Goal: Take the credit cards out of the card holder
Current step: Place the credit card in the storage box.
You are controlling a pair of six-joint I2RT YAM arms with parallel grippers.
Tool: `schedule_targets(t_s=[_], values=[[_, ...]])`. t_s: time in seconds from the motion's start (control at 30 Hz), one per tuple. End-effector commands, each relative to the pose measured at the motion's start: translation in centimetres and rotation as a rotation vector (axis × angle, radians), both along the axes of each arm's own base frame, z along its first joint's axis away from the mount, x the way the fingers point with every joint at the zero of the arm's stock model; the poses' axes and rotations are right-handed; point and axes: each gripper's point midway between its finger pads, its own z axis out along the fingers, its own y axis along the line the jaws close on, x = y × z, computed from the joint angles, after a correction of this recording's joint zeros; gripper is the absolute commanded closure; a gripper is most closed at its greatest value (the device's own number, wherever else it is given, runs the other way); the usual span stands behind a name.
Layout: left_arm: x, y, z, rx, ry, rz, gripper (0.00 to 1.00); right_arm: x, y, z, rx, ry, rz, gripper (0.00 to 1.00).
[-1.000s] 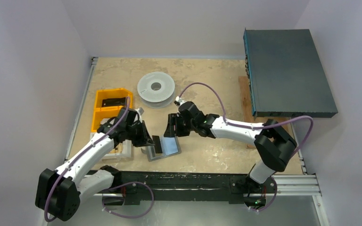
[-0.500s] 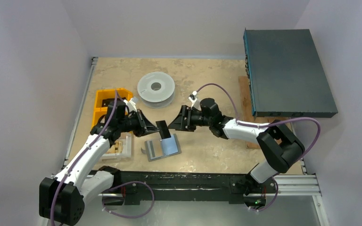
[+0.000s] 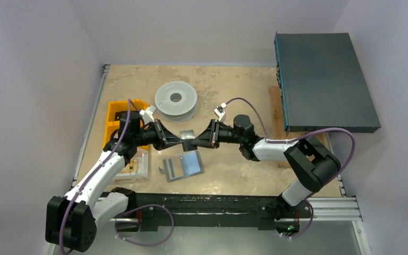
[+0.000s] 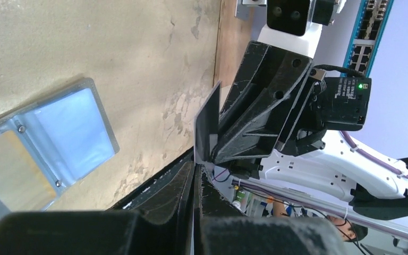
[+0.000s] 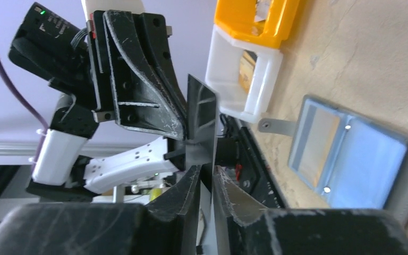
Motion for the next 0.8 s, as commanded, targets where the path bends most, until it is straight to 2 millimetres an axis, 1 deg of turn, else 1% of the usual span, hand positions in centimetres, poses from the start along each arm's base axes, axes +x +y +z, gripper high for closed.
schedule_targets(t_s=[0.0, 0.1, 0.13, 0.27, 0.37, 0.4, 0.53, 0.63, 0.7, 0.77], values=[[0.2, -0.6, 1.1, -0.059, -0.033, -0.024, 1.00, -1.2, 0.4, 3.4, 0.137, -0.039, 0.072, 0.90], [0.2, -0.8, 1.3, -0.073, -0.034, -0.038, 1.00, -1.4, 0.5, 3.9, 0.171, -0.030, 0.086, 1.00], [0.2, -0.9, 1.2, -0.079, -0.031, -0.041, 0.99, -1.4, 0.5, 3.9, 0.179, -0.022, 0.089, 1.00], [0.3, -0.9, 1.3, -0.087, -0.035, -0.044, 0.81, -1.8, 0.5, 4.4, 0.224, -0.001, 0.111, 1.00], [0.3, -1.0, 1.2, -0.085, -0.034, -0.045, 0.73, -1.9, 0.4, 4.8, 0.259, 0.013, 0.123, 1.00], [0.4, -1.0, 1.1, -0.085, -0.033, -0.046, 0.72, -2.1, 0.4, 4.9, 0.270, 0.016, 0.130, 1.00], [0.4, -1.0, 0.9, -0.090, -0.024, -0.047, 0.72, -2.2, 0.5, 4.9, 0.295, 0.034, 0.146, 1.00], [0.8, -1.2, 1.5, -0.114, -0.063, -0.049, 0.74, -1.9, 0.6, 4.6, 0.287, 0.045, 0.141, 1.00], [1.0, -1.4, 1.6, -0.124, -0.069, -0.054, 0.80, -1.9, 0.7, 4.2, 0.275, 0.051, 0.139, 1.00], [1.1, -1.5, 1.8, -0.134, -0.071, -0.059, 0.88, -1.7, 0.8, 3.6, 0.248, 0.054, 0.134, 1.00]])
